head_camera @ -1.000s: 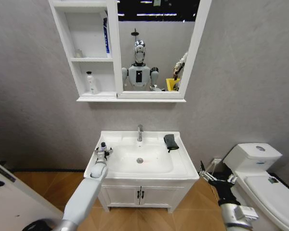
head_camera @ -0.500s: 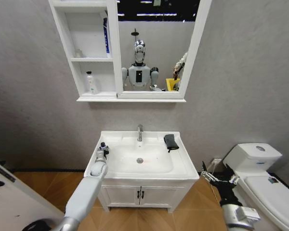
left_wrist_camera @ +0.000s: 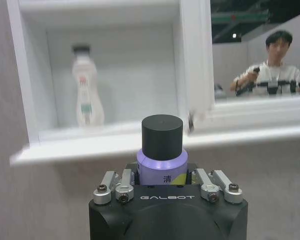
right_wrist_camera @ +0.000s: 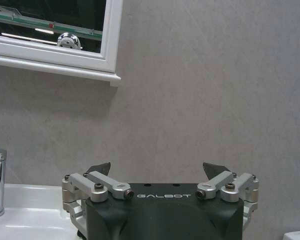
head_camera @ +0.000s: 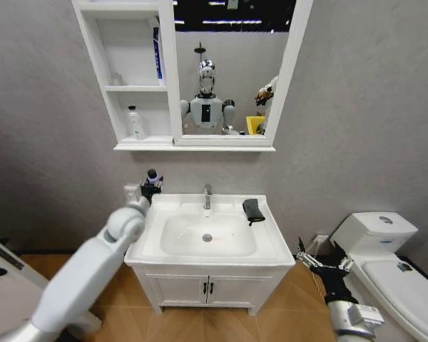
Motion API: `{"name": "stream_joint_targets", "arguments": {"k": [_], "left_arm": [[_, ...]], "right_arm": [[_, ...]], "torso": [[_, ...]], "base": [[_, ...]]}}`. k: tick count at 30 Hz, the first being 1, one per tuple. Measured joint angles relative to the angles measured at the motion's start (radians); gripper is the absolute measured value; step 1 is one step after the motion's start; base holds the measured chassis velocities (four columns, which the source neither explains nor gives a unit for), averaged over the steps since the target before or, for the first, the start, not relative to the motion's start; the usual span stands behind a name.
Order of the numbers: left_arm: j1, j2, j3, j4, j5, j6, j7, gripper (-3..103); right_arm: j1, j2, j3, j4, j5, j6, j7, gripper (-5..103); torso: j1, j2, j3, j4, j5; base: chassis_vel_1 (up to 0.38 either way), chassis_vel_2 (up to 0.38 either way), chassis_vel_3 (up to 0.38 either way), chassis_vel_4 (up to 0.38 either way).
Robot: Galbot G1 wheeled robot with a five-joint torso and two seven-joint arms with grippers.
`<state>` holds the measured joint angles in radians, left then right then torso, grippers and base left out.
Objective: Move facial cleanser and shampoo from washbasin to cabinet, then wipe washbasin with towel.
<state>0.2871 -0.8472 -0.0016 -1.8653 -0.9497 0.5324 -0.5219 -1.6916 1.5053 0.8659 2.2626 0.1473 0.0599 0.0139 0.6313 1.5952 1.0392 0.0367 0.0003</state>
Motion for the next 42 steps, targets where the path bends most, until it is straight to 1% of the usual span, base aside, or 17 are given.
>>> {"name": "stream_joint_targets", "arguments": {"k": [1,2,4,5,7,8,11,13,14,16,17,18,21,30,38,40,42], "left_arm": [[0.000,0.000,0.000,0.000,0.000,0.000,0.000,43],[-0.087,0.001,0.037,0.043,-0.021,0.006,-0.006,43],[-0.240,-0.031,0.102,0.148,-0.045,0.012,-0.008,43],[-0.240,-0.031,0.102,0.148,-0.045,0.012,-0.008,43],[-0.369,-0.077,0.152,0.255,-0.055,0.009,-0.004,43],[-0.421,-0.099,0.180,0.307,-0.056,0.006,0.009,43],[-0.462,-0.117,0.199,0.351,-0.056,0.003,0.021,43],[-0.535,-0.157,0.224,0.453,-0.049,-0.004,0.050,43],[-0.535,-0.157,0.224,0.453,-0.049,-0.004,0.050,43],[-0.588,-0.196,0.244,0.577,-0.023,-0.013,0.081,43],[-0.588,-0.196,0.244,0.577,-0.023,-0.013,0.081,43],[-0.610,-0.218,0.250,0.642,-0.013,-0.015,0.094,43],[-0.633,-0.261,0.253,0.742,-0.006,-0.014,0.105,43],[-0.661,-0.324,0.241,0.864,-0.034,0.037,0.143,43],[-0.683,-0.380,0.228,0.969,0.027,0.051,0.165,43],[-0.684,-0.387,0.224,0.982,0.040,0.052,0.173,40],[-0.684,-0.397,0.217,0.998,0.057,0.050,0.177,49]], "right_arm": [[0.000,0.000,0.000,0.000,0.000,0.000,0.000,100],[-0.002,0.001,-0.004,0.000,-0.004,0.000,0.000,100],[-0.004,0.003,-0.006,0.009,-0.008,0.000,0.000,100],[-0.004,0.003,-0.006,0.009,-0.008,0.000,0.000,100],[-0.009,0.000,0.000,0.020,-0.007,-0.001,0.000,100],[-0.014,-0.002,0.008,0.026,-0.003,-0.001,0.000,100],[-0.019,-0.004,0.014,0.028,0.001,0.000,0.002,100],[-0.030,-0.005,0.020,0.030,0.005,0.007,0.005,100],[-0.030,-0.005,0.020,0.030,0.005,0.007,0.005,100],[-0.034,-0.003,0.018,0.030,0.004,0.014,0.006,100],[-0.034,-0.003,0.018,0.030,0.004,0.014,0.006,100],[-0.033,0.000,0.015,0.032,0.004,0.014,0.007,100],[-0.030,0.001,0.013,0.037,0.003,0.014,0.008,100],[-0.037,-0.005,0.032,0.025,0.017,0.028,0.012,100],[-0.048,0.001,0.031,0.015,0.017,0.047,0.015,100],[-0.047,0.001,0.032,0.014,0.016,0.047,0.016,100],[-0.047,0.001,0.033,0.012,0.016,0.049,0.017,100]], "torso": [[0.000,0.000,0.000,0.0000,0.0000],[0.000,0.000,0.000,0.0001,0.0004],[0.000,0.000,0.000,-0.0002,-0.0010],[0.000,0.000,0.000,-0.0002,-0.0010],[0.000,0.000,0.000,-0.0004,0.0006],[0.000,0.000,0.000,-0.0005,-0.0001],[0.000,0.000,0.000,-0.0005,-0.0004],[0.000,0.000,0.000,-0.0003,0.0001],[0.000,0.000,0.000,-0.0003,0.0001],[0.000,0.000,0.000,-0.0003,-0.0002],[0.000,0.000,0.000,-0.0003,-0.0002],[0.000,0.000,0.000,0.0000,-0.0002],[0.000,0.000,0.000,0.0001,-0.0004],[0.000,0.000,0.000,0.0000,-0.0003],[0.000,0.000,0.000,-0.0002,-0.0002],[0.000,0.000,0.000,-0.0002,-0.0001],[0.000,0.000,0.000,0.0003,-0.0002]], "base": [[0.000,0.000,0.000,0.000],[0.000,0.000,0.000,0.000],[0.000,0.000,0.000,0.000],[0.000,0.000,0.000,0.000],[0.000,0.000,0.000,0.000],[0.000,0.000,0.000,0.000],[0.000,0.000,0.000,0.000],[0.000,0.000,0.000,0.000],[0.000,0.000,0.000,0.000],[0.000,0.000,0.000,0.000],[0.000,0.000,0.000,0.000],[0.000,0.000,0.000,0.000],[0.000,0.000,0.000,0.000],[0.000,0.000,0.000,0.000],[0.000,0.000,0.000,0.000],[0.000,0.000,0.000,0.000],[0.000,0.000,0.000,0.000]]}}
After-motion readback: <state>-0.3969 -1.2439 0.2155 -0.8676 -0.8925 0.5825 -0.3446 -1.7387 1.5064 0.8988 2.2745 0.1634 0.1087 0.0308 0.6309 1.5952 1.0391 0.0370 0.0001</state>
